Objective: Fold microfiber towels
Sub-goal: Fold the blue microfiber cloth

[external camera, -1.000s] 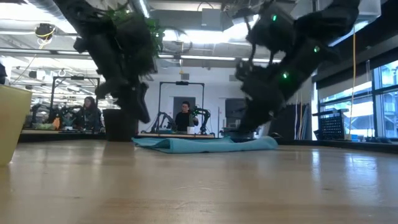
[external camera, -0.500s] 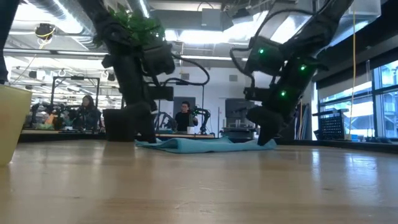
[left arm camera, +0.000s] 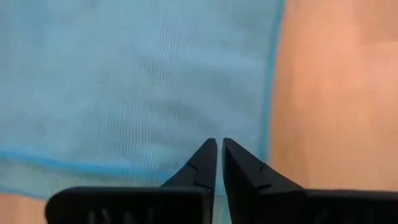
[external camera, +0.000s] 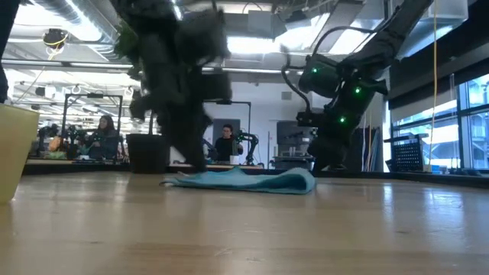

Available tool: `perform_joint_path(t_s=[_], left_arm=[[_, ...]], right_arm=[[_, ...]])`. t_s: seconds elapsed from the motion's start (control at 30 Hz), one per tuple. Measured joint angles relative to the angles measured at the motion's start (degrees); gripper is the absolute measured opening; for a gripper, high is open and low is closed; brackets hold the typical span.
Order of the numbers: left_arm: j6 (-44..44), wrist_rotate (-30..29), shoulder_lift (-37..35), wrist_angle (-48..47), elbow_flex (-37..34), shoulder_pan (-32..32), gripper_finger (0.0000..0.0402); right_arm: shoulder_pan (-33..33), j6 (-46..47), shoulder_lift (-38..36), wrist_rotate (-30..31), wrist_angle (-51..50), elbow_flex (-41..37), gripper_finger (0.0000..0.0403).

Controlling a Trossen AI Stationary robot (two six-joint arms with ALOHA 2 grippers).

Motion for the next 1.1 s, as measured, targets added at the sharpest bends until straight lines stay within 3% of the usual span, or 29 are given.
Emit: perform_joint_path(t_s=[0.27,0.57,0.67,0.9,1.1], left_arm=[[3.18,-6.53,-6.07,-9.47,4.01,-4.19,0.0033],[5.82,-7.34,-8.7,-3.3,-6.1,-6.39,0.0065],[7.49,-9.6,-7.11,-3.18,-7.42,-9.27,0.0095],[13.06,-22.18,-5.25,1.72,-7.27,-14.91,0.0153],[16.55,-23.12,-5.17,3.48,-7.25,-15.77,0.0168]], right_arm=[[9.83,4.42,-5.65,1.42,-3.82,0.0,0.0005],[21.82,9.95,-6.55,1.43,-3.57,0.0,0.0027],[23.6,9.98,-6.53,3.13,-2.31,0.0,0.0029],[24.41,9.95,-6.51,4.49,-0.98,0.0,0.0029],[24.41,9.92,-6.51,4.51,-0.75,0.0,0.0029]])
